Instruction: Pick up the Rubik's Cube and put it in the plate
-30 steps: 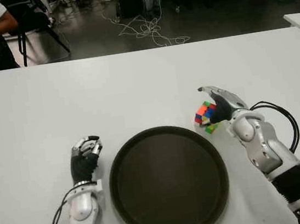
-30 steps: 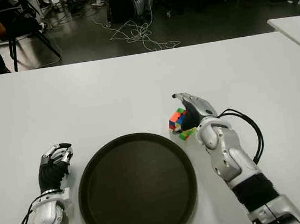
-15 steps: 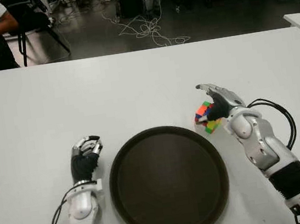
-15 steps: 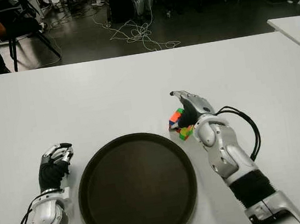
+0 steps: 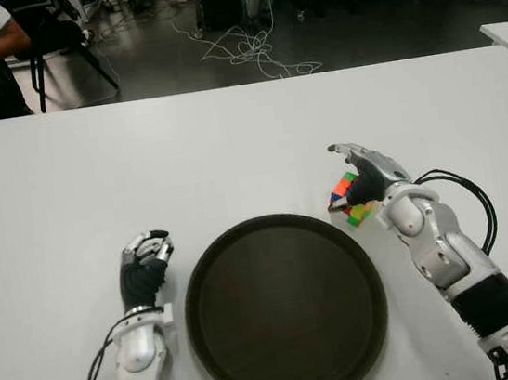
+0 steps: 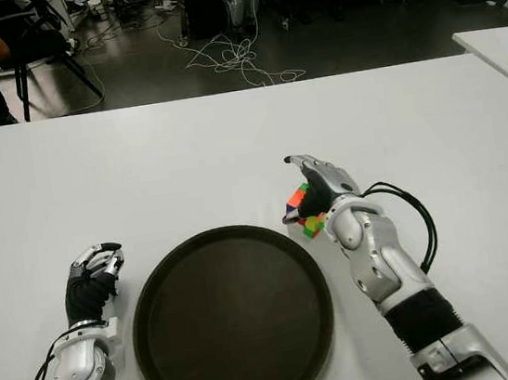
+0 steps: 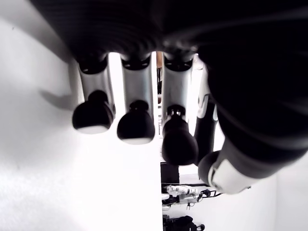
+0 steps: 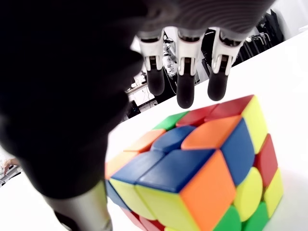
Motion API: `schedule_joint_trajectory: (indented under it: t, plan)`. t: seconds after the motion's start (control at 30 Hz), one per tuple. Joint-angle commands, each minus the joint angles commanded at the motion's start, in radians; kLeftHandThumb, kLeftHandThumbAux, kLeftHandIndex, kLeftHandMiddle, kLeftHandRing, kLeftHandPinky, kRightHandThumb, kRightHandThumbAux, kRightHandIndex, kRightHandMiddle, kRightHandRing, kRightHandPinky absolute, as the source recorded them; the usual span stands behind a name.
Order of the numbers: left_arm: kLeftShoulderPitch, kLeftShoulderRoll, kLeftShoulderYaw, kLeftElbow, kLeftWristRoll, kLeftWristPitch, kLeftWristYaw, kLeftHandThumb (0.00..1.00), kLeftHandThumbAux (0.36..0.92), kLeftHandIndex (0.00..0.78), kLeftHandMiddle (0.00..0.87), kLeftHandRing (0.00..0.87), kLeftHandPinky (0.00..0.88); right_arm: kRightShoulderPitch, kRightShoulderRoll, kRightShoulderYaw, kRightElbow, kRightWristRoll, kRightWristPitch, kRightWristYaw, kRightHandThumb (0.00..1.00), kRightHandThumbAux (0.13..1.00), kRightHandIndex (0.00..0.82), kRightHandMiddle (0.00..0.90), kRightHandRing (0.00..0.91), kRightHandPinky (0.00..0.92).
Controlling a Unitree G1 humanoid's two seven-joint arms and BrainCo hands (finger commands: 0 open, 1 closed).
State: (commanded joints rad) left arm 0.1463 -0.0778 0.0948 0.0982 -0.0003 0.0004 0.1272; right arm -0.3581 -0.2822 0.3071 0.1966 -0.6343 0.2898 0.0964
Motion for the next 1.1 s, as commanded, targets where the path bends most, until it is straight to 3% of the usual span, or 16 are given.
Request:
schedule_joint_trajectory:
  t: [0.47,0.77,0.97,1.1]
  plan:
    - [0.002,0.008,-0.006,-0.004,0.011,0.008,0.002,0.711,0.704,0.444,0.809,0.832,0.832,-0.003,-0.007,0.005,0.012,-0.003,-0.009,-0.003,0.000,0.925,0.088,0.144,0.165,0.218]
    - [0.000,0.010,-0.006,0.004,0.021,-0.003,0.003,0.712,0.704,0.444,0.808,0.826,0.819,-0.011,-0.013,0.016,0.012,-0.023,0.040,0.038,0.000,0.945,0.085,0.142,0.153,0.198]
    - [0.001,0.016,-0.009,0.002,0.025,0.000,-0.005,0.711,0.705,0.444,0.807,0.821,0.811,-0.019,-0.019,0.021,0.014,-0.036,0.069,0.060,0.000,0.911,0.090,0.148,0.157,0.177]
    - [0.001,0.016,-0.010,-0.002,0.025,0.004,-0.004,0.712,0.704,0.444,0.813,0.825,0.824,-0.031,-0.026,0.025,0.049,-0.035,0.065,0.064,0.000,0.897,0.101,0.152,0.170,0.210]
